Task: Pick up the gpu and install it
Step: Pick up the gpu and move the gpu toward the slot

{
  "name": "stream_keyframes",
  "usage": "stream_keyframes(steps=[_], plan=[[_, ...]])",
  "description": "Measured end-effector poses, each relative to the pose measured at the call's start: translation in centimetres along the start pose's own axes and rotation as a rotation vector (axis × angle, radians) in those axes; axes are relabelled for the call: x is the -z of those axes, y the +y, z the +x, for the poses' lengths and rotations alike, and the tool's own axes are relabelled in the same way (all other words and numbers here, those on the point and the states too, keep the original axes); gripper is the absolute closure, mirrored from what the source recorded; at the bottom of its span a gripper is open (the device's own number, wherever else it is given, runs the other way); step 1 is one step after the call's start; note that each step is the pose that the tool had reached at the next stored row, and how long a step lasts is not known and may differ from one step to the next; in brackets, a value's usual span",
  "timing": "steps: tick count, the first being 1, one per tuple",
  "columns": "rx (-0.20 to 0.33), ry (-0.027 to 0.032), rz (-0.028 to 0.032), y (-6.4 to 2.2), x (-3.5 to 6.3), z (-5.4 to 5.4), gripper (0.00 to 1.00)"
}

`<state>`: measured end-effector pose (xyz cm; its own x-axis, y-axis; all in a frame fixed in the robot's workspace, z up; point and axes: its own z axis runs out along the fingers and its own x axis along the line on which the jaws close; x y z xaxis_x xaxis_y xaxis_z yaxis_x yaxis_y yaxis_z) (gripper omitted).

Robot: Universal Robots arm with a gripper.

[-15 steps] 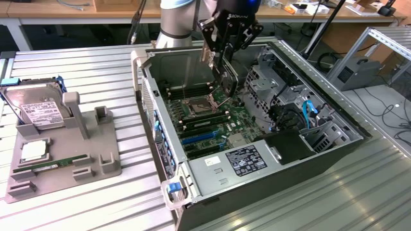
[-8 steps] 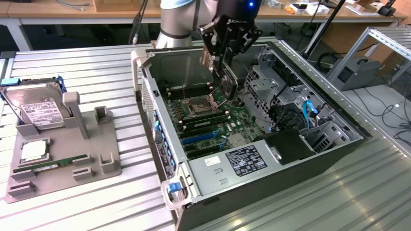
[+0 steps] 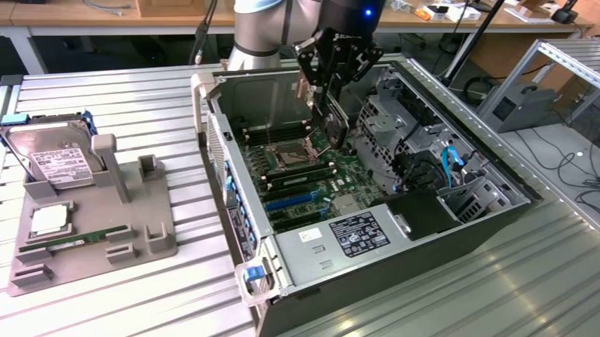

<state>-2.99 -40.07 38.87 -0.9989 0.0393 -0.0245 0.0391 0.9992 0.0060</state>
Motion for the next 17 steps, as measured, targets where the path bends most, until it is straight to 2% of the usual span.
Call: stream_keyframes(steps=[17], plan=[[0.000,-0.0002,0.0063,0.00,-1.09,-0.2,0.73]])
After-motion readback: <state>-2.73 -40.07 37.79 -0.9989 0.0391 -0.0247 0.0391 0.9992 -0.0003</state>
